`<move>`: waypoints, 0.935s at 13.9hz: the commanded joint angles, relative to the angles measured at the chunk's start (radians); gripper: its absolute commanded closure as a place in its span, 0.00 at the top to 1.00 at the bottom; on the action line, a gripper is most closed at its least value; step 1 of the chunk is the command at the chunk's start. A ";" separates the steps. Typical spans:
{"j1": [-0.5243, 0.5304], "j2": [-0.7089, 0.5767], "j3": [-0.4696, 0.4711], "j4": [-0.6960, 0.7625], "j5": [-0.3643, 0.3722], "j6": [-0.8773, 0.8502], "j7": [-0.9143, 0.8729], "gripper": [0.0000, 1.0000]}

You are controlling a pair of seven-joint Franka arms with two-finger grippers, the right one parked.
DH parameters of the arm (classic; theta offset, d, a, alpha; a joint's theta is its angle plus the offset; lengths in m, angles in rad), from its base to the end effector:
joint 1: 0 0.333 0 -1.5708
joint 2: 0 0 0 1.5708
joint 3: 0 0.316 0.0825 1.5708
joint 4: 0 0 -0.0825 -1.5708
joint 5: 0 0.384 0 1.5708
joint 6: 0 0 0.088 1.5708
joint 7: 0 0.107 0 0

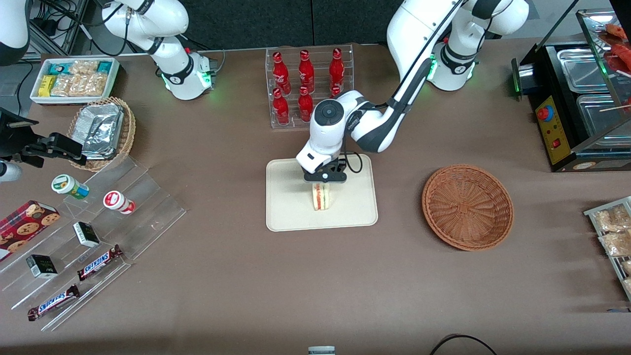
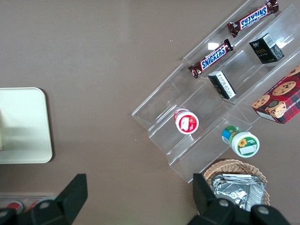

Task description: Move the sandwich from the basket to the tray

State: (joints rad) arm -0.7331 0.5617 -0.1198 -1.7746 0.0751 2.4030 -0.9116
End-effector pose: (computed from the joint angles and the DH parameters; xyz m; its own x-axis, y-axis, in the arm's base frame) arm 0.4447 -0.4977 0.2513 0.9990 0.0266 0.0366 0.0243 -0.9978 0.0624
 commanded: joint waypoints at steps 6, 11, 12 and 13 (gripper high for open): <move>0.138 -0.279 0.022 0.003 -0.041 -0.367 -0.013 1.00; 0.251 -0.436 0.028 0.009 -0.041 -0.594 0.114 1.00; 0.283 -0.457 0.026 0.009 -0.043 -0.622 0.167 1.00; 0.302 -0.474 0.028 0.009 -0.043 -0.649 0.203 1.00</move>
State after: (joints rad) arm -0.4748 0.1300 -0.0886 -1.7467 0.0496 1.7953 -0.7840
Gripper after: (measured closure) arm 0.000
